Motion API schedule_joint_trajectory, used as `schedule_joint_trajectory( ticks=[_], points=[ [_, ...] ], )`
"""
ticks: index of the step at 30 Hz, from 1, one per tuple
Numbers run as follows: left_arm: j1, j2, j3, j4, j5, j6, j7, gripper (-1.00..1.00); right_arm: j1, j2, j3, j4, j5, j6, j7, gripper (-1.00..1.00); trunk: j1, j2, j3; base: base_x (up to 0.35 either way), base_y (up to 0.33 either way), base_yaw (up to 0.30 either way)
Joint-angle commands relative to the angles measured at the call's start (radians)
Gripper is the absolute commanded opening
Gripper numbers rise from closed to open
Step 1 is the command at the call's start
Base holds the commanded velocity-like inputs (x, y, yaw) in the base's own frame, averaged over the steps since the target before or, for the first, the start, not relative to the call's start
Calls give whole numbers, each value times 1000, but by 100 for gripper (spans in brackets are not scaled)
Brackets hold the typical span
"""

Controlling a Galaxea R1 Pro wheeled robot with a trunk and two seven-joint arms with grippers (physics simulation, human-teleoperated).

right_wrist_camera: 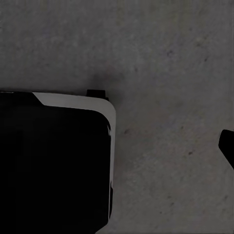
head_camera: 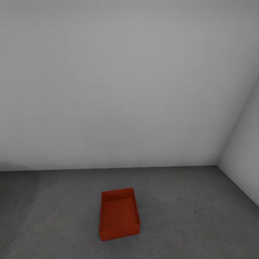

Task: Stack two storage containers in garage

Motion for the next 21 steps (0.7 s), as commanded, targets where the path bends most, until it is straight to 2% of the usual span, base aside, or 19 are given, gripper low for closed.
schedule_joint_trajectory(
  ticks=[1,8,21],
  points=[
    [-1,2,-7,0,5,-3,2,100,-1,1,9,3,-10,-6,0,100,0,-2,0,0,0,0],
    [-1,12,-8,0,5,-3,2,100,-1,1,9,3,-10,-4,0,100,0,-2,11,0,0,0],
    [-1,17,-8,0,6,-2,2,100,-1,0,9,3,-10,-2,0,100,0,-2,32,0,0,0]
  ],
)
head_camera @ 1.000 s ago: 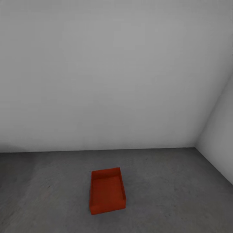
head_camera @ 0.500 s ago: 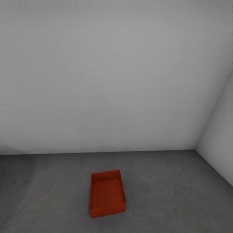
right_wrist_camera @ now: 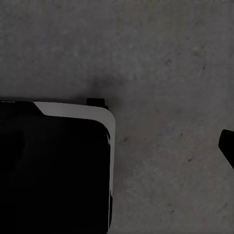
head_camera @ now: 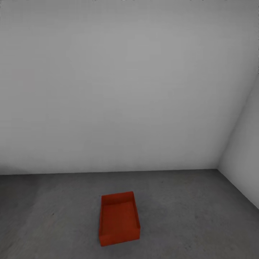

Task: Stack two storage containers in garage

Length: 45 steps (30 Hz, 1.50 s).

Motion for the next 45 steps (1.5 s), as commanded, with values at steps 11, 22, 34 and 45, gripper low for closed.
schedule_joint_trajectory(
  ticks=[11,22,34,45],
  points=[
    [-1,-1,-7,0,7,-1,2,100,-2,0,9,3,-10,-1,0,100,0,-2,16,0,0,0],
    [-1,-2,-7,2,9,0,2,100,-2,-1,9,3,-10,0,1,100,0,-2,33,0,0,0],
    [-1,-6,-7,2,9,0,2,100,-2,-9,8,3,-10,2,-10,100,0,-2,48,0,0,0],
    [-1,-6,-5,-5,0,-4,2,100,7,-13,6,5,-105,-1,-13,100,0,-2,50,0,0,-168]
  ],
)
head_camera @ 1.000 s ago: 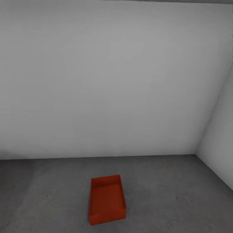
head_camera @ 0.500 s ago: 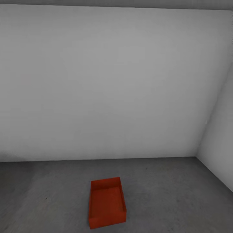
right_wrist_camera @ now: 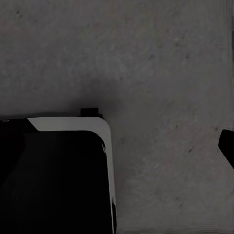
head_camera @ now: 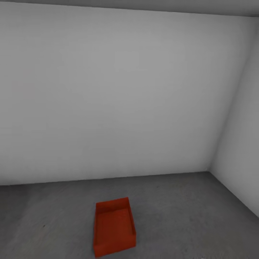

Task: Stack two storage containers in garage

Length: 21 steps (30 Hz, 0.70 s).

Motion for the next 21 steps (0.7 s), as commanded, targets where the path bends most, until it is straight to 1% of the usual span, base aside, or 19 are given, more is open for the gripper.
schedule_joint_trajectory(
  ticks=[1,14,21],
  points=[
    [-1,-1,-6,0,6,-3,2,100,-2,0,8,3,-14,-6,0,100,0,-2,-2,0,0,-283],
    [-1,0,-7,-1,5,-3,2,100,4,0,9,3,-22,-7,10,100,0,-2,-2,0,0,-296],
    [-1,-1,-7,-1,5,-3,2,100,20,6,10,3,-22,-17,10,100,0,-2,-2,0,0,-300]
  ],
)
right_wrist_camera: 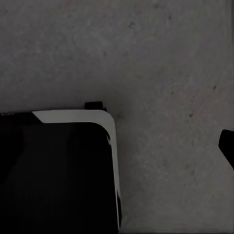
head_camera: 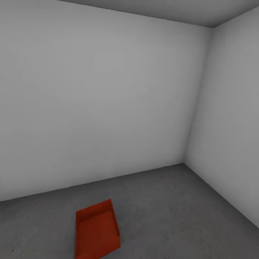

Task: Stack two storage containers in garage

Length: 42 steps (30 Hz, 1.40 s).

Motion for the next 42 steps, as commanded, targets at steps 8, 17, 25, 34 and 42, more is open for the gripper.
schedule_joint_trajectory(
  ticks=[8,17,25,34,42],
  points=[
    [-1,1,-6,0,5,-2,2,100,1,3,9,3,-8,-11,0,100,0,-2,-2,0,0,-300],
    [-1,0,-6,0,5,-2,2,100,1,4,8,4,-8,-14,2,100,0,-2,-2,0,0,-300],
    [-1,0,-6,0,5,-2,2,100,1,3,9,4,-8,-16,4,100,0,-2,-2,0,0,-300],
    [-1,0,-6,0,5,-2,2,100,1,4,9,4,-8,-15,4,100,0,-2,-2,0,0,-300],
    [-1,0,-6,0,5,-2,2,100,10,-2,7,4,-41,-16,4,100,0,-2,-2,0,0,-300]
  ],
)
